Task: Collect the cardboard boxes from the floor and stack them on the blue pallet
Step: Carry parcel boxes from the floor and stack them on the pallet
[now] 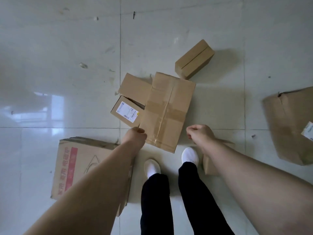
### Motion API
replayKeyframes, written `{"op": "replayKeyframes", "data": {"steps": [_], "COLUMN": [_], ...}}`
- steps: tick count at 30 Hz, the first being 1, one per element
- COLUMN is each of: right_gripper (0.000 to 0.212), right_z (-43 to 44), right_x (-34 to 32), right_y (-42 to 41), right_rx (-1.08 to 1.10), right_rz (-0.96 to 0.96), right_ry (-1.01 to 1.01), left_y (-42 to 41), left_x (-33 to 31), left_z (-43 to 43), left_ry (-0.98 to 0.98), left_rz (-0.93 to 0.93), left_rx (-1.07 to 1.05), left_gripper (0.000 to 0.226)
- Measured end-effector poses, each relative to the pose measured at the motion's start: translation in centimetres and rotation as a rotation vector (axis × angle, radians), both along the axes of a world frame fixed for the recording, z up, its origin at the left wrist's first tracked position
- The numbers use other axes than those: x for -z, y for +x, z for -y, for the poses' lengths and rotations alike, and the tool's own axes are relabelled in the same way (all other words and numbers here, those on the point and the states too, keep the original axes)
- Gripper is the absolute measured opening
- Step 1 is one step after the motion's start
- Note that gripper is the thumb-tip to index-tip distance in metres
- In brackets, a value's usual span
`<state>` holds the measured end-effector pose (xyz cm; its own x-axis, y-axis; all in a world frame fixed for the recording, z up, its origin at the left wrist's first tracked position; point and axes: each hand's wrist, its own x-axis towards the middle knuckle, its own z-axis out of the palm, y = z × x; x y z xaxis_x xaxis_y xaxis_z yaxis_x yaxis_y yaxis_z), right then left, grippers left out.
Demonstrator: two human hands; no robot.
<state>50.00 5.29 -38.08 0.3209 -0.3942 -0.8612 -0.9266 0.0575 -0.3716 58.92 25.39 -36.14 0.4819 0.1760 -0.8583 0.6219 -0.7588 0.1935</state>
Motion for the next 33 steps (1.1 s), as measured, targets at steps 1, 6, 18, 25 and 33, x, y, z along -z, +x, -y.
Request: {"op": "replayKeyframes", "data": {"steps": [1,6,18,25,33], "right_gripper": [0.011,0.041,0.050,0.060,0.058], "right_z": [-0.2,-2.2,-4.5,-1.6,2.1], "right_x": [1.8,10.6,14.3,6.3,-4.1], "right_y": [0.7,2.9,1.1,-1.3,-1.0], "right_rx": [-0.003,0.069,0.312,0.401,0.466], "right_rz": [-0.002,-0.059,-0.054,-0.046,0.121], "right_ry": [-0.016,-0.026,-0.021,0.045,0.121], "left_y": [0.7,3.3,2.6,2.1,1.9], "left_x": [2.0,10.8,13.0,4.1,-6.6], "left_z": [0.3,0.8,1.1,3.5,6.9], "left_ry": [0.008,0.100,-0.020,-0.051,-0.097], "left_rz": [0.006,0.091,0.025,0.000,0.075], "left_rx": [0.030,0.246,0.102,0.162,0.145], "left_gripper": [0.030,0.056,0.048,0.043,0.042]}}
